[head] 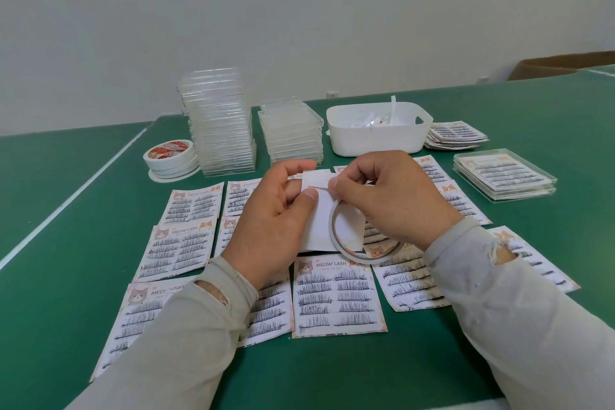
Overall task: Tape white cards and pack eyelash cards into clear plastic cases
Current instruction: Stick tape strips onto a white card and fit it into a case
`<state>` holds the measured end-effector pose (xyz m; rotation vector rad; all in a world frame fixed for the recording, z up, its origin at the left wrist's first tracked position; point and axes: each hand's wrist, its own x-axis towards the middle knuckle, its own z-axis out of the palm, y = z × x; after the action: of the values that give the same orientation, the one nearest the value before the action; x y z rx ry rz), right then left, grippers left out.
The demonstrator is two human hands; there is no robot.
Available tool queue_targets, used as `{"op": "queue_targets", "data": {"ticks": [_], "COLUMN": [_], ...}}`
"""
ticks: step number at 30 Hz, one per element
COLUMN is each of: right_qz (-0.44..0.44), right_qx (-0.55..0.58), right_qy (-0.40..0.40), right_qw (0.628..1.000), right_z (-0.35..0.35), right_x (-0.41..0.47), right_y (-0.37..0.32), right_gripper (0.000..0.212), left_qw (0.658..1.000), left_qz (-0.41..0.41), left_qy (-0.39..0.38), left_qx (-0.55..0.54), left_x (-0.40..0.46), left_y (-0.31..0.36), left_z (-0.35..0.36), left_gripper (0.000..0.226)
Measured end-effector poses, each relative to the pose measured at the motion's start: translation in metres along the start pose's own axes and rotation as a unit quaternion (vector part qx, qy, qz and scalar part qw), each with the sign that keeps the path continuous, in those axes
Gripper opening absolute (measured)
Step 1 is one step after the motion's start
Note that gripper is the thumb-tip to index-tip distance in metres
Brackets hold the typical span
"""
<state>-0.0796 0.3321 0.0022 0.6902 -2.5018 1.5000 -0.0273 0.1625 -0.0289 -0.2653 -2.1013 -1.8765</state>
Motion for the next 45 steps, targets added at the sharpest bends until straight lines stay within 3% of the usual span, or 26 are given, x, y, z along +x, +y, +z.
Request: {"op": "queue_targets", "data": {"ticks": [23, 41, 45], "right_qz": [-0.001, 0.037, 0.034], "right_qx": [-0.015, -0.034, -0.039], "right_qy": [-0.005, 0.022, 0.017], "right_qw": [1.0, 0.999, 0.999], "right_z": [0.0013, 0.0032, 0.0037], "right_x": [-0.0015, -0.0001, -0.0018], "right_y": [-0.0031, -0.0052, -0.0064], "right_gripper": [0.02, 0.031, 0.03], "left_qw": [0.996, 0.985, 0.989], "left_qz": [0.04, 0.095, 0.092], "left_qy": [0.046, 0.067, 0.064], "left_qx": [0.058, 0.125, 0.1], "left_x": [0.0015, -0.0011, -0.0033], "left_y": [-0.0012, 0.0033, 0.0046], "left_z": [0.0016, 0.0055, 0.0063], "left_gripper": [0.021, 0.02, 0.022]}}
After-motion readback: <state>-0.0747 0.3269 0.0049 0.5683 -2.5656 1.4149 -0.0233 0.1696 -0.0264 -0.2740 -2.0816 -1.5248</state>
